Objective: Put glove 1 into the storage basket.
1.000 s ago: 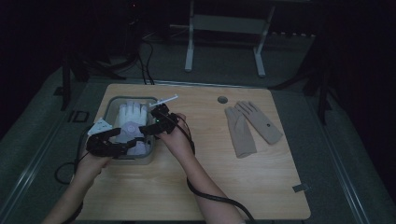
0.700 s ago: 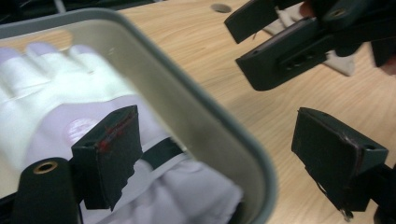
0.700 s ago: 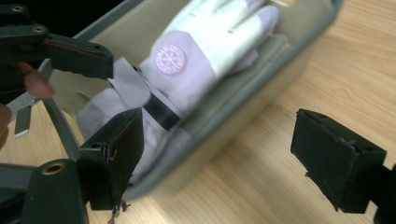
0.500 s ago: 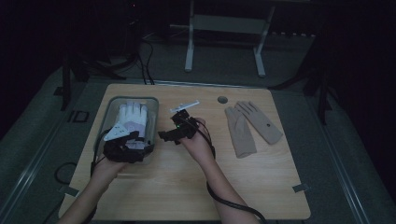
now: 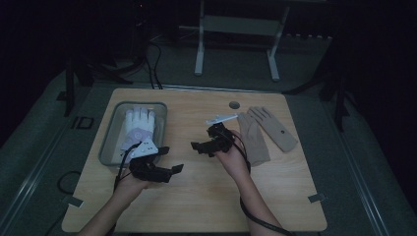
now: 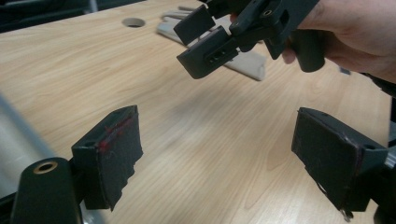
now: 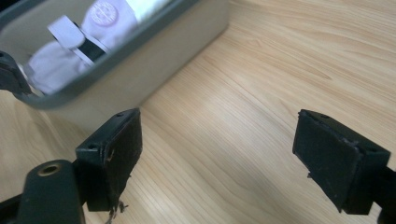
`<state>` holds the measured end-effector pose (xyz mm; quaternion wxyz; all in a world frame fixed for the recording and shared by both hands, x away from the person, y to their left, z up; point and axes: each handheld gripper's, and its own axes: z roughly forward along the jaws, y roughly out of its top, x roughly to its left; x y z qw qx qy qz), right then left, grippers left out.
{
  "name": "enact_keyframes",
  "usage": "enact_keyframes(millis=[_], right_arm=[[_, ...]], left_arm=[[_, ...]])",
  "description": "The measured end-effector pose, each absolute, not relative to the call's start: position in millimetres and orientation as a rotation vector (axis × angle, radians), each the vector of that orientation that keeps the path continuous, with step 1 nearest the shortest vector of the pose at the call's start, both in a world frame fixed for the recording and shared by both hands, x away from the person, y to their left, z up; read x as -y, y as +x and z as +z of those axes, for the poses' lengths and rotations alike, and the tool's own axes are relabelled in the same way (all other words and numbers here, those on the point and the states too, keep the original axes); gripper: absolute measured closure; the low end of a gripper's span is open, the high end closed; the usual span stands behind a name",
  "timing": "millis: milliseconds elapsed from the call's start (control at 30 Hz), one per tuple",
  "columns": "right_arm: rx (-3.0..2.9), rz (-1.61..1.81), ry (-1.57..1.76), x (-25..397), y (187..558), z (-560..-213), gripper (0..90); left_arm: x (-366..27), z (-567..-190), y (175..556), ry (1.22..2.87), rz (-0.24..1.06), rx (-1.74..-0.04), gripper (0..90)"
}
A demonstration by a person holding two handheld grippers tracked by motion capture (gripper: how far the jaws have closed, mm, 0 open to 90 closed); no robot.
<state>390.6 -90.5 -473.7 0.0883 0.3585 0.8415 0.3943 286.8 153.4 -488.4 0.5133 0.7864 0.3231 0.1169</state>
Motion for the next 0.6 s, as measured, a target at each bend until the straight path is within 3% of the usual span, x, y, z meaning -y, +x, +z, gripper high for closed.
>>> enact_keyframes(millis=[600], right_arm=[[-2.439, 1.152, 0.988, 149, 389, -490, 15.4]], left_arm=[[-125, -549, 281, 1.927, 0.202, -0.731, 16.1]])
